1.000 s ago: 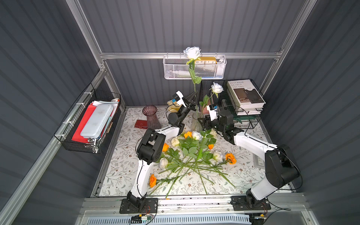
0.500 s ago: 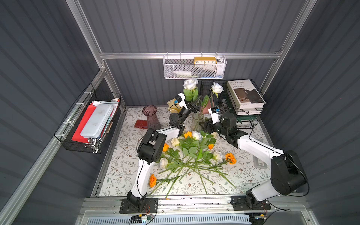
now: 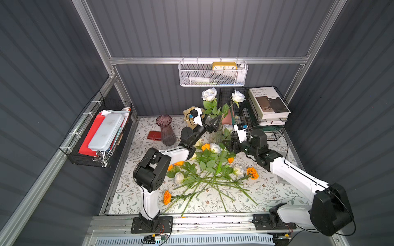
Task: Arrange the flowers in different vases according to their colors
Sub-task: Insert the flower into the vase, then pick up the flower at the center of the board.
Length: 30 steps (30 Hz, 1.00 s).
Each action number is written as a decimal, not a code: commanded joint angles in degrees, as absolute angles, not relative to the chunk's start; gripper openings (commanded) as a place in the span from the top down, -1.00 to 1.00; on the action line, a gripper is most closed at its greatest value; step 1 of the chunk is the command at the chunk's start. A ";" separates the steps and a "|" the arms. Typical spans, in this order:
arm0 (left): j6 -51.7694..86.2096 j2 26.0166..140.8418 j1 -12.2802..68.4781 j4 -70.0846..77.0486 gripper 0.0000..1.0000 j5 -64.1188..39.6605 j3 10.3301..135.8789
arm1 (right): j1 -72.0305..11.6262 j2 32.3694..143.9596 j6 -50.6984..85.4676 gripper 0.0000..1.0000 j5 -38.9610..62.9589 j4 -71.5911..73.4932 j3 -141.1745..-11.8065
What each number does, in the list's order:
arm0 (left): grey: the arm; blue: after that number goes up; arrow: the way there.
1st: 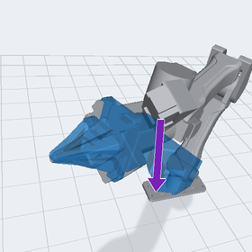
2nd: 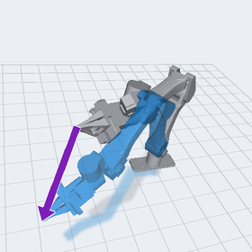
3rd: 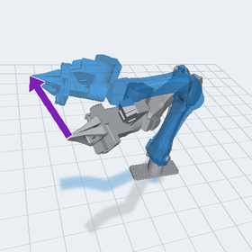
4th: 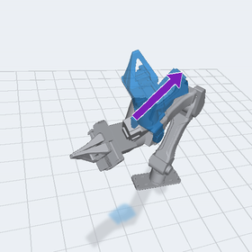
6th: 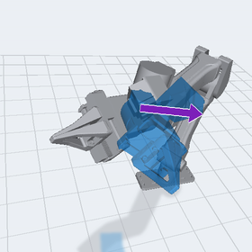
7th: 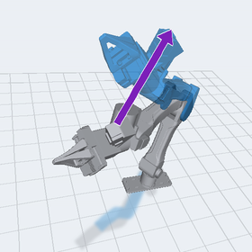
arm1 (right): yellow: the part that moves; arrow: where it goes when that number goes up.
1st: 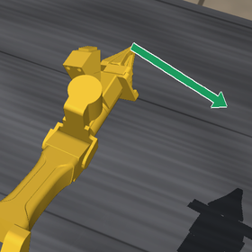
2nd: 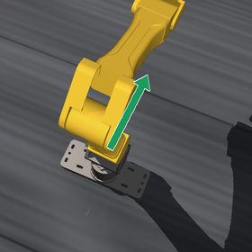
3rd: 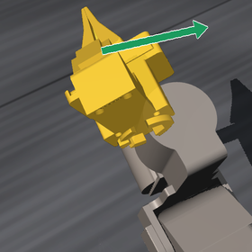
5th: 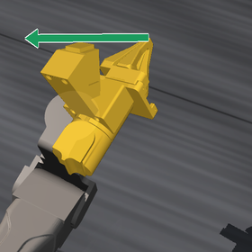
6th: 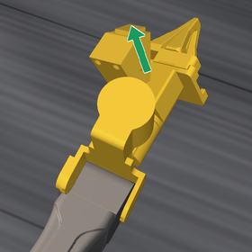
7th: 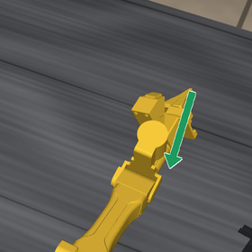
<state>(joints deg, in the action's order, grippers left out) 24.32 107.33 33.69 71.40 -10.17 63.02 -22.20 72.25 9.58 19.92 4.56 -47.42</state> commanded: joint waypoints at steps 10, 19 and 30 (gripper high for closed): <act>23.08 82.57 39.14 46.26 -0.99 1.85 42.12 | -24.96 62.46 30.08 -0.43 20.13 -0.98 -33.97; 25.79 70.22 40.93 39.55 -0.98 2.23 33.59 | -27.13 75.71 39.80 -0.09 17.11 -3.05 -39.69; 26.63 55.16 41.75 27.16 -0.99 5.42 28.74 | -25.96 95.12 42.20 0.32 19.51 4.06 -50.51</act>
